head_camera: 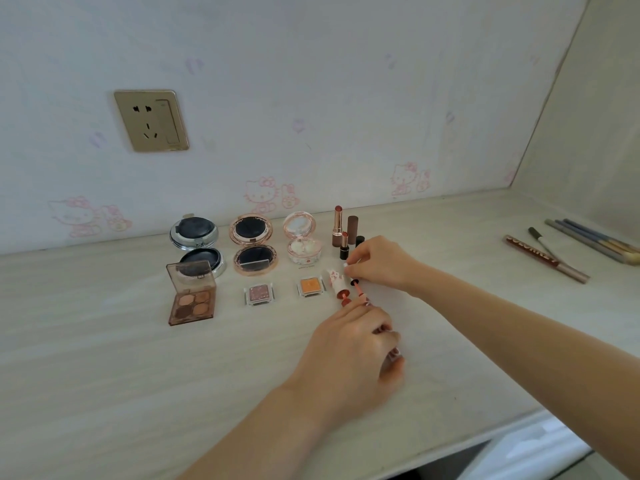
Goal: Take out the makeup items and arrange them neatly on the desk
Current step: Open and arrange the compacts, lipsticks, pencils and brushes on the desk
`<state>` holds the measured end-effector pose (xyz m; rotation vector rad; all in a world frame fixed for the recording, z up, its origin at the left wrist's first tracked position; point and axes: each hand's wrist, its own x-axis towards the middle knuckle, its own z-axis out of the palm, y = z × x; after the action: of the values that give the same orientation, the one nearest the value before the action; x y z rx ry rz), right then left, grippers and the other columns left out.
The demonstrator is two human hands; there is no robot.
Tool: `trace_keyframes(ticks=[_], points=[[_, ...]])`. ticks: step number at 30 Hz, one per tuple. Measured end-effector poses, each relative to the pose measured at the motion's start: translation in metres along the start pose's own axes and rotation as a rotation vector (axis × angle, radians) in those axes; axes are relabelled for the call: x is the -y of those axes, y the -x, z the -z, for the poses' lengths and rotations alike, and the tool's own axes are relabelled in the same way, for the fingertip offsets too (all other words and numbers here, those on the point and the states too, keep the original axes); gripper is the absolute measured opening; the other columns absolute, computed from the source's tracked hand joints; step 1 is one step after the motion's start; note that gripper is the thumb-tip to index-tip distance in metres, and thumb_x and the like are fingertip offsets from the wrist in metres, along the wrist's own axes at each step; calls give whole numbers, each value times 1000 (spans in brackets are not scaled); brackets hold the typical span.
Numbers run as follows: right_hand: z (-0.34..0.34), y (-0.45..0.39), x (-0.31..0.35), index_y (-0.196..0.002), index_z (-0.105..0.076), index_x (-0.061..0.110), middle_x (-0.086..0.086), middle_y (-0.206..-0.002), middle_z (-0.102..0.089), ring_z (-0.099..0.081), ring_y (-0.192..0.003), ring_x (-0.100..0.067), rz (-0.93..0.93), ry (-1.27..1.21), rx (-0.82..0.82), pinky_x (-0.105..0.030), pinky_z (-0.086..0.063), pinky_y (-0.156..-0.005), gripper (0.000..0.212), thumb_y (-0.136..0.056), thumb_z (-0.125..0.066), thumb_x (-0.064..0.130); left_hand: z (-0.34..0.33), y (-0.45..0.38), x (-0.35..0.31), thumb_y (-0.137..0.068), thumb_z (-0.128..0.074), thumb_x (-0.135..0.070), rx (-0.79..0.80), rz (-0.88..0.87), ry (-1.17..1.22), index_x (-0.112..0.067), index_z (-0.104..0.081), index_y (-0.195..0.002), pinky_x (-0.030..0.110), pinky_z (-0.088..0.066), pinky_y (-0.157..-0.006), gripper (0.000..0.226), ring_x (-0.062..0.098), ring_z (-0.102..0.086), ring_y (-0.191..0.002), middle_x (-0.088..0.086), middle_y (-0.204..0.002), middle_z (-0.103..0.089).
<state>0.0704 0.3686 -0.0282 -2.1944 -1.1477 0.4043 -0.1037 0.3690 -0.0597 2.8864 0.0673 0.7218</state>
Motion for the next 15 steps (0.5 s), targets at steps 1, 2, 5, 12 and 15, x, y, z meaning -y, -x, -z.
trace_keyframes(ticks=[1, 2, 5, 12, 15], points=[[0, 0, 0, -96, -74, 12, 8, -80, -62, -58, -89, -13, -2, 11, 0, -23, -42, -76, 17, -82, -69, 21, 0, 0, 0, -82, -58, -34, 2, 1, 6, -20, -74, -88, 25, -34, -109, 22, 14, -59, -92, -6, -92, -63], [-1, -1, 0, -97, -74, 12, 8, -82, -62, -58, -90, -13, -6, 16, 1, -23, -41, -76, 18, -82, -68, 22, -1, 0, 0, -82, -58, -34, 2, 1, 11, -20, -74, -88, 24, -34, -108, 22, 13, -59, -92, -6, -92, -63], [-1, -2, -1, -96, -74, 13, 10, -78, -62, -57, -88, -13, -12, 21, 1, -22, -40, -73, 17, -83, -68, 22, -1, 1, 1, -82, -58, -35, -6, 0, 29, -20, -74, -90, 23, -34, -107, 23, 13, -59, -94, -7, -94, -64], [4, 4, -3, -89, -73, 11, -2, -82, -69, -57, -76, -15, 9, 49, -12, -23, -44, -64, 17, -86, -59, 19, -1, 0, 3, -80, -64, -38, -24, -13, 45, -18, -72, -99, 30, -40, -105, 29, 15, -58, -113, -5, -106, -68], [14, 15, -9, -96, -69, 14, 4, -80, -65, -57, -73, -13, 22, 35, -36, -23, -45, -67, 17, -89, -55, 19, -1, 0, 2, -83, -62, -39, -44, -6, 67, -17, -70, -107, 30, -40, -106, 33, 15, -55, -120, -5, -113, -67]])
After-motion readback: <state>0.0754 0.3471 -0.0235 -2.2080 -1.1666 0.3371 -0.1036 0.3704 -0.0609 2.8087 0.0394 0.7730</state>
